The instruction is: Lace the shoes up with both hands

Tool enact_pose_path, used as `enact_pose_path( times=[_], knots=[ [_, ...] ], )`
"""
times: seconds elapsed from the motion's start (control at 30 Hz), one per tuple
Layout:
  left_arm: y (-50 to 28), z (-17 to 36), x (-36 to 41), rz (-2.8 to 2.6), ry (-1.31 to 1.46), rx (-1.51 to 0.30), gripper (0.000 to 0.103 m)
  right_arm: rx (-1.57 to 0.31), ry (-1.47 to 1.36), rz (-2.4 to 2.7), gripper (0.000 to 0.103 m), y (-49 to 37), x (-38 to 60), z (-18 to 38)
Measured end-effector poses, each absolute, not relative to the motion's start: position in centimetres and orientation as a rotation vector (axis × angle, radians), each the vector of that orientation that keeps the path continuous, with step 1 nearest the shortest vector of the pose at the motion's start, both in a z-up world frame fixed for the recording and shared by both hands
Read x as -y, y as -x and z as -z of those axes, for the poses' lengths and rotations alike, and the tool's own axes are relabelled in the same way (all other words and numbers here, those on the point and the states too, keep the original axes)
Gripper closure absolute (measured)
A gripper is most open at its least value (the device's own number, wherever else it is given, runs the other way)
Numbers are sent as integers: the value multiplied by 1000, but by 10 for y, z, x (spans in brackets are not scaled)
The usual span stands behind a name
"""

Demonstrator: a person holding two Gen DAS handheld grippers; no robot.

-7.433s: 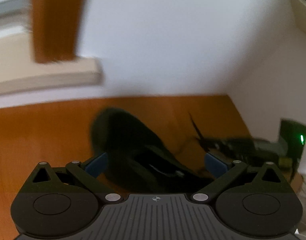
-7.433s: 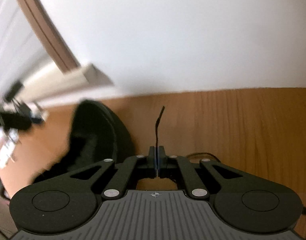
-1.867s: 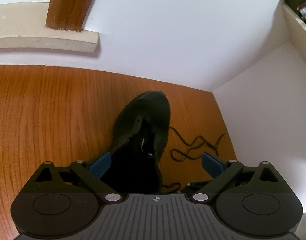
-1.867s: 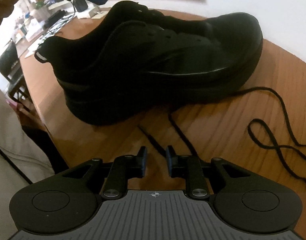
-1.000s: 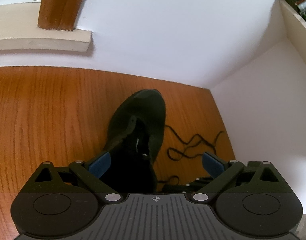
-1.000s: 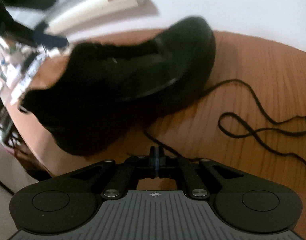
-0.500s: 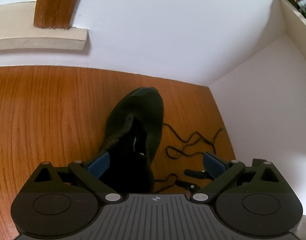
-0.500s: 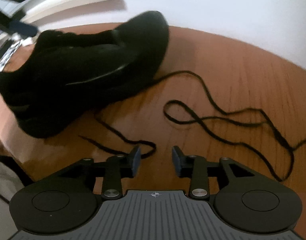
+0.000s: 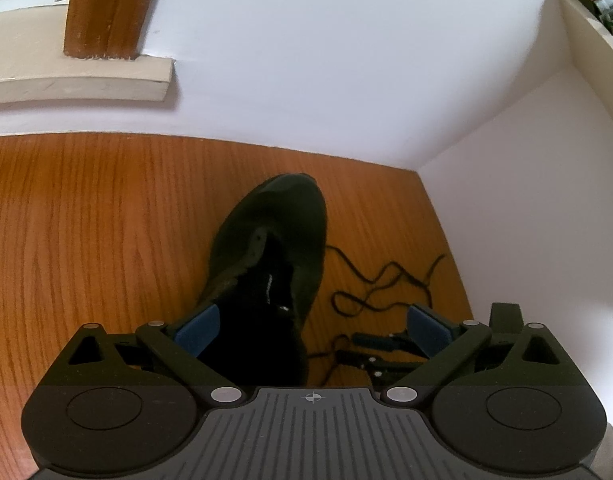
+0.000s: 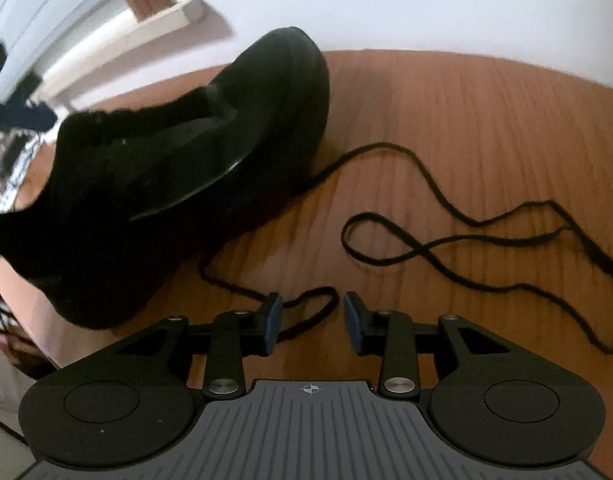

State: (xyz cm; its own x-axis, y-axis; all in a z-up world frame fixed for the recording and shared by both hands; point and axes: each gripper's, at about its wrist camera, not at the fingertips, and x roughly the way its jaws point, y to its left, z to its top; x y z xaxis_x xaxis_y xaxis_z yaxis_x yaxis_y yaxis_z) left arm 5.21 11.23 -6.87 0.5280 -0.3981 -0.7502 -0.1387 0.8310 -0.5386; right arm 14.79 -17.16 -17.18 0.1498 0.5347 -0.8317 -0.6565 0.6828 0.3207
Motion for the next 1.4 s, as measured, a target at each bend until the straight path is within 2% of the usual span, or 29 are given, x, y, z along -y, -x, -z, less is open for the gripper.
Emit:
enact_pose_path(
  times=[0.07, 0.17, 0.3, 0.53, 0.93, 1.13, 1.4],
  knots=[
    [-53, 69, -112, 166, 596, -1019, 2, -1146, 123, -858, 71, -150, 169, 175],
    [-53, 69, -111, 171, 595, -1020, 2, -1132, 174, -862, 100, -147, 163, 176],
    [-53, 68, -111, 178, 592, -1019, 2, -1134, 182, -853, 100, -145, 160, 177],
    [-54, 68, -108, 190, 588, -1023, 2, -1142, -121, -801, 100, -153, 187, 164],
    [-57, 67, -83, 273, 539, -1037, 2, -930, -419, -824, 100, -167, 210, 87],
    [-59, 69, -77, 279, 515, -1047, 2, -893, -583, -811, 100, -178, 224, 78],
    [-70, 90, -38, 166, 121, -1112, 5, -848, -723, -752, 100, -180, 249, 86]
  ],
)
